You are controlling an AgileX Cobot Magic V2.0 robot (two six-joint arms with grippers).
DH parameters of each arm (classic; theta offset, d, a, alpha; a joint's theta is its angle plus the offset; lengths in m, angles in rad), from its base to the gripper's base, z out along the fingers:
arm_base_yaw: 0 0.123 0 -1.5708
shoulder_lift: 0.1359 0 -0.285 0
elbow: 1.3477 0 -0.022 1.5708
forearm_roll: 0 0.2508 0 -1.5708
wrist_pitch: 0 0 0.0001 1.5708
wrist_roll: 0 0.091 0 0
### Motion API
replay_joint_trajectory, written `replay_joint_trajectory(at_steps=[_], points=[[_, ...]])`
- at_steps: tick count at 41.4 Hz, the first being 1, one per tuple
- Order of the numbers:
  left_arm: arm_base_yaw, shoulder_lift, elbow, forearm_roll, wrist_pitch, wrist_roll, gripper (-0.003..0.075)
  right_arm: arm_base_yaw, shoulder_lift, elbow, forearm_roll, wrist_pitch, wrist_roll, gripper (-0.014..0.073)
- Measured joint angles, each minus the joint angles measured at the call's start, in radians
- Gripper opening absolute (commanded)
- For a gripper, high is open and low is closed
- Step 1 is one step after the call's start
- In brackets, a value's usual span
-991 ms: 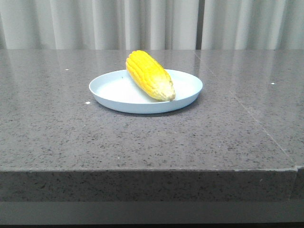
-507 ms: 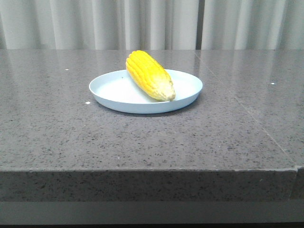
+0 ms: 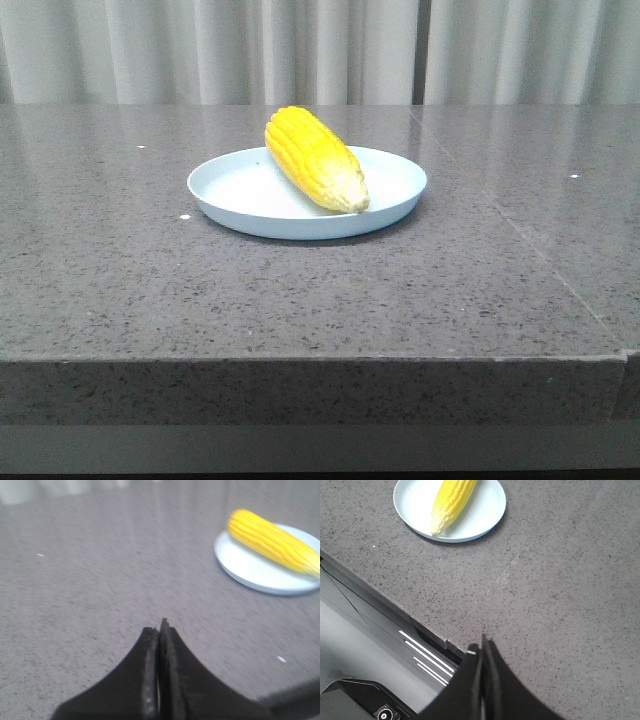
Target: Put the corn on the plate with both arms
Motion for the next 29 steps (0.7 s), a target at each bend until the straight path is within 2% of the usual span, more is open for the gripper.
replay_joint_trajectory(at_steps=[8,14,21,29], points=[[0.138,-0.143,0.297,-0.026,-0.316,0.0,-0.002,0.0,0.0,0.0,0.0,0.0,0.0,-0.0066],[0.21,-0.21,0.457,-0.043,-0.464,0.0,-0.002,0.0,0.0,0.0,0.0,0.0,0.0,-0.0066],[0.246,-0.229,0.539,-0.097,-0.551,0.0,-0.002,0.0,0.0,0.0,0.0,0.0,0.0,-0.0066],[0.246,-0.229,0.539,-0.11,-0.637,0.0,-0.002,0.0,0.0,0.0,0.0,0.0,0.0,-0.0066]])
